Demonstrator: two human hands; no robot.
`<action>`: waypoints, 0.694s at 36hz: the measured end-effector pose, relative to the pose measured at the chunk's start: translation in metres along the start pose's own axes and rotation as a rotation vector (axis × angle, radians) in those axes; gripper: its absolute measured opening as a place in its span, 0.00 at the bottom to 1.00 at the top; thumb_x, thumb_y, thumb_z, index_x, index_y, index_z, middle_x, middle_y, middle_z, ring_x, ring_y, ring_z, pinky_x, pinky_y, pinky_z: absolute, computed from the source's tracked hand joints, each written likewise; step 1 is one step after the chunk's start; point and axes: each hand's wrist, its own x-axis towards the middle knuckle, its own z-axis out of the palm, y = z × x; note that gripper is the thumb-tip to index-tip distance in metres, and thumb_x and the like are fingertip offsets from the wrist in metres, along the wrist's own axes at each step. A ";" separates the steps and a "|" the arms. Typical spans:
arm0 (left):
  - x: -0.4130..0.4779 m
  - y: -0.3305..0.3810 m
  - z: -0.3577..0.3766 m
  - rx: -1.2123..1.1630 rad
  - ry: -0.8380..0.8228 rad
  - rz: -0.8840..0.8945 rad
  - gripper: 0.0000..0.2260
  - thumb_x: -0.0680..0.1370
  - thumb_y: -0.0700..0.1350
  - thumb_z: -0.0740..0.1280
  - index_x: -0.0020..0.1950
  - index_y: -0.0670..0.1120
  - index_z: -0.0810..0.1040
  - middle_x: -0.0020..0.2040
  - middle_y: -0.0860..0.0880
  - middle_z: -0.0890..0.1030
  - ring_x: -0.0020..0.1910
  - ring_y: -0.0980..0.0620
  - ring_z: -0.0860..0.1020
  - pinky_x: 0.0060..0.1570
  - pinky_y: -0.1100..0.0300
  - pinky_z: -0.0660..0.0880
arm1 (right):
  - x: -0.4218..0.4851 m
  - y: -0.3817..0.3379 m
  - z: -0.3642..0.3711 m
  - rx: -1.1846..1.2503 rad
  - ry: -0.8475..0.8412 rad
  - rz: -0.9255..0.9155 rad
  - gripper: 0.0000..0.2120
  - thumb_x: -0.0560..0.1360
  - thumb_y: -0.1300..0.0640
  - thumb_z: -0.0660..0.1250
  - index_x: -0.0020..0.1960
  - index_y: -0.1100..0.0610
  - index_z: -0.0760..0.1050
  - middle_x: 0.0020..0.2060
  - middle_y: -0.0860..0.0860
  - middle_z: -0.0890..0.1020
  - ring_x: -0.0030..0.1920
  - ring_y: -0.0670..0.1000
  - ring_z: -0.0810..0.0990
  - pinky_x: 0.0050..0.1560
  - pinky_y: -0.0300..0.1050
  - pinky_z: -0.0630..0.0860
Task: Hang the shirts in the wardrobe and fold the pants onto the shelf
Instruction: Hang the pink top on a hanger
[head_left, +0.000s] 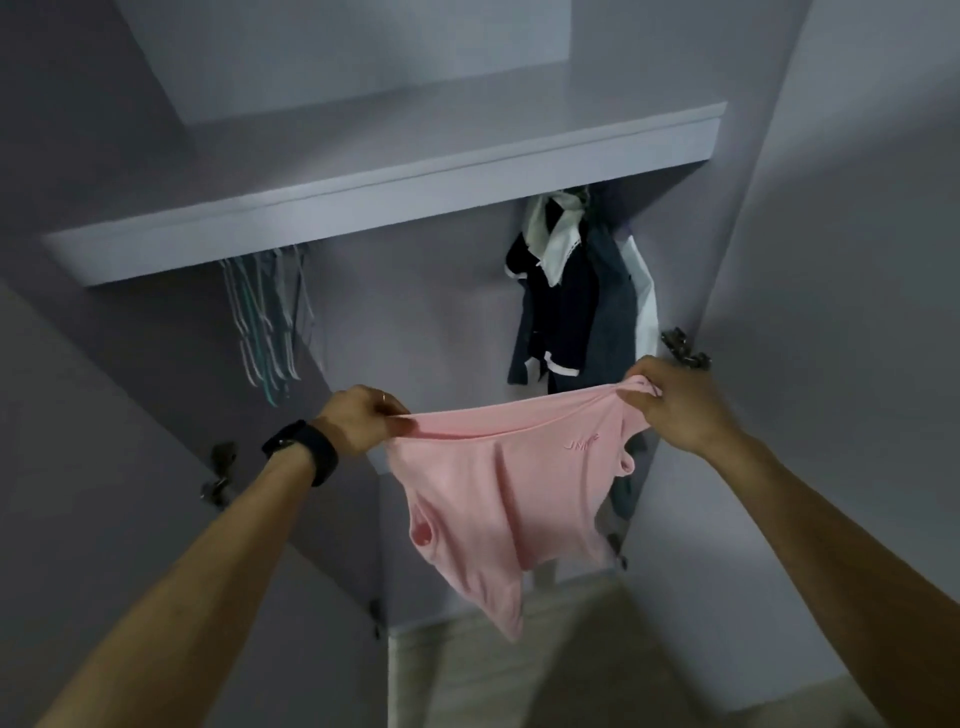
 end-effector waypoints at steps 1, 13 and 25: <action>-0.002 -0.005 -0.005 -0.079 -0.016 -0.020 0.07 0.75 0.55 0.74 0.42 0.54 0.84 0.43 0.54 0.84 0.44 0.53 0.80 0.44 0.64 0.72 | 0.003 -0.003 0.000 -0.024 0.004 0.012 0.05 0.81 0.50 0.66 0.51 0.51 0.77 0.45 0.50 0.82 0.44 0.53 0.78 0.43 0.45 0.69; -0.018 -0.058 -0.013 -0.083 0.091 -0.061 0.12 0.78 0.59 0.69 0.42 0.52 0.83 0.41 0.53 0.81 0.42 0.52 0.76 0.42 0.62 0.70 | 0.012 -0.032 0.040 -0.124 -0.061 0.020 0.08 0.81 0.44 0.62 0.50 0.47 0.76 0.43 0.49 0.83 0.44 0.54 0.79 0.38 0.45 0.69; -0.062 -0.107 0.025 0.265 0.438 -0.182 0.19 0.83 0.60 0.54 0.53 0.51 0.79 0.49 0.46 0.85 0.47 0.41 0.82 0.43 0.54 0.75 | -0.001 -0.079 0.110 0.005 -0.093 0.048 0.05 0.78 0.52 0.68 0.53 0.46 0.81 0.49 0.49 0.86 0.48 0.56 0.83 0.48 0.52 0.81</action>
